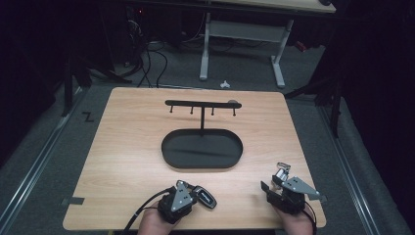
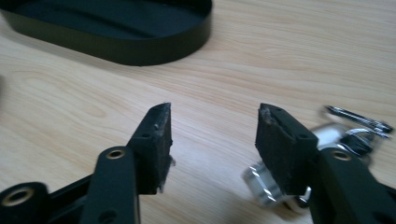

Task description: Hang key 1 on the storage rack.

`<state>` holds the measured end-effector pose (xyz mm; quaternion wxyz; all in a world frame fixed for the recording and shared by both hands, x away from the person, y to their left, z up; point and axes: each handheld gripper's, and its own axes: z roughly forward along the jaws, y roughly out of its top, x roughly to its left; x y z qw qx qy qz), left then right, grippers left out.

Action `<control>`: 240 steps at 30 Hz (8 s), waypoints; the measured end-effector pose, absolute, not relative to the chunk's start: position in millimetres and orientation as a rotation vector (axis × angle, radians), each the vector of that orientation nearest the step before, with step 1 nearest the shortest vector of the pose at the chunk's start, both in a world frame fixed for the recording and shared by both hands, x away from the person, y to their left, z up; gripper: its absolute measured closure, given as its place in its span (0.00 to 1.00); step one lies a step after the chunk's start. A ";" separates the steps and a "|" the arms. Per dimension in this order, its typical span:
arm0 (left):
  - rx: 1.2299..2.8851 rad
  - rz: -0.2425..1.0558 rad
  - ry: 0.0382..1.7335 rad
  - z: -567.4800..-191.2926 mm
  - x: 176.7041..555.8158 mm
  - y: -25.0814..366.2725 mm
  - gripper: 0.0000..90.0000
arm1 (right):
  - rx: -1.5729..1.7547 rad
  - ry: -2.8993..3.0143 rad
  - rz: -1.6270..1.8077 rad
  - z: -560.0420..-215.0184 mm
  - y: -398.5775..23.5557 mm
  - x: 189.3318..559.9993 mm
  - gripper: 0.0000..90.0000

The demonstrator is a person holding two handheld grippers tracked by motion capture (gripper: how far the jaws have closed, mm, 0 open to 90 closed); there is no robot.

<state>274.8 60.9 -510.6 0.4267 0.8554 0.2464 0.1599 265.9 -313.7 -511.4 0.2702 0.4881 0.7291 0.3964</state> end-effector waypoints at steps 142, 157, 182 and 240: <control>1.931 0.574 0.834 -512.9 296.7 154.3 0.45 | 1.414 2.613 0.258 -473.4 -280.2 328.1 0.57; 1.924 0.591 0.822 -511.2 295.6 155.2 0.44 | 1.366 2.703 0.107 -464.0 -265.2 343.4 0.50; 1.910 0.570 0.824 -509.7 296.7 158.1 0.44 | 1.162 2.834 0.146 -469.6 -180.8 373.7 0.56; 1.935 0.560 0.812 -511.3 295.7 155.6 0.45 | 1.103 2.875 0.192 -467.0 -185.6 374.8 0.89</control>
